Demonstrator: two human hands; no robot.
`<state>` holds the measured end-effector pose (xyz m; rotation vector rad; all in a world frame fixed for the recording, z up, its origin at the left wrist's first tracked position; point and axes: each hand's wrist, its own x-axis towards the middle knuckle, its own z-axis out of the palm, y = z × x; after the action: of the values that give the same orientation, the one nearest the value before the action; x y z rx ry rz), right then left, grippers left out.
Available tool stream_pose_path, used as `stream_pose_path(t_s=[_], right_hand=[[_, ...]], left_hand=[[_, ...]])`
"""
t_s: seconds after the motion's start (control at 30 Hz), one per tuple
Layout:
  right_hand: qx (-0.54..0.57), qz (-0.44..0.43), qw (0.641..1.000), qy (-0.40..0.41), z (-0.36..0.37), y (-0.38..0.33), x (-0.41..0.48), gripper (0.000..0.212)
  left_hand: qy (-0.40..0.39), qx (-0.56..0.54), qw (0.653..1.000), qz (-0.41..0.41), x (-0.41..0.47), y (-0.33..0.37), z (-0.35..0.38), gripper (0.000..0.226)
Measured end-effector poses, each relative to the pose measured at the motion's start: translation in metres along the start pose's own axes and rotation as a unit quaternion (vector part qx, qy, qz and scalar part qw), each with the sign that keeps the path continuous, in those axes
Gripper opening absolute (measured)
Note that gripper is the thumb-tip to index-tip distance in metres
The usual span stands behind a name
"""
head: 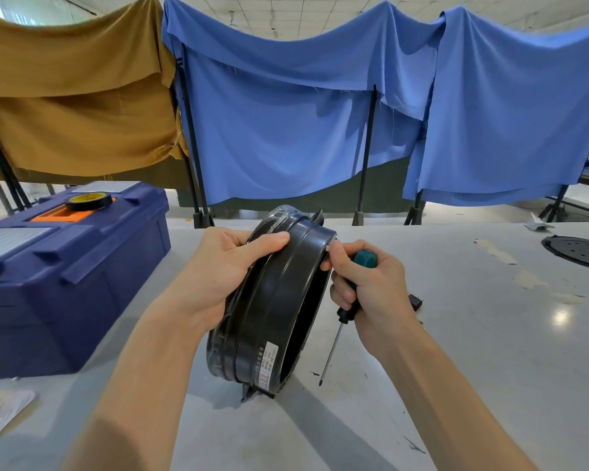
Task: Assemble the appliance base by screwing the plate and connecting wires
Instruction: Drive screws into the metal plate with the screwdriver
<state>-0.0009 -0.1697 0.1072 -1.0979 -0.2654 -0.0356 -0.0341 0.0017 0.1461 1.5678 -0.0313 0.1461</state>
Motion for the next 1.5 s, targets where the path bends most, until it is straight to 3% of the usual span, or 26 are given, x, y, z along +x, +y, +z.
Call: stream_pose_path(t_s=[0.23, 0.5, 0.67, 0.93, 1.2, 1.33, 1.5], right_hand=[[0.006, 0.012, 1.0, 0.017, 0.005, 0.003, -0.001, 0.014], [0.131, 0.101, 0.986, -0.009, 0.007, 0.008, 0.001, 0.027], [0.126, 0.092, 0.984, 0.09, 0.016, 0.009, -0.001, 0.008], [0.024, 0.054, 0.977, 0.205, 0.026, 0.004, -0.008, 0.007], [0.019, 0.104, 0.982, 0.159, 0.006, -0.011, -0.019, 0.006], [0.045, 0.186, 0.975, 0.115, -0.011, -0.016, -0.019, 0.009], [0.107, 0.293, 0.945, 0.096, -0.033, -0.009, -0.016, 0.01]], left_hand=[[0.004, -0.008, 1.0, 0.003, -0.001, 0.0, 0.001, 0.022], [0.002, 0.005, 1.0, 0.01, 0.002, -0.002, 0.002, 0.024], [0.017, 0.019, 0.999, 0.024, 0.003, -0.003, 0.006, 0.024], [0.03, 0.032, 0.999, 0.031, 0.001, -0.004, 0.018, 0.024], [0.038, 0.066, 0.995, 0.067, 0.006, -0.009, 0.028, 0.023], [0.044, 0.157, 0.981, 0.105, 0.01, -0.017, 0.032, 0.034], [0.025, 0.308, 0.94, 0.146, 0.01, -0.031, 0.044, 0.043]])
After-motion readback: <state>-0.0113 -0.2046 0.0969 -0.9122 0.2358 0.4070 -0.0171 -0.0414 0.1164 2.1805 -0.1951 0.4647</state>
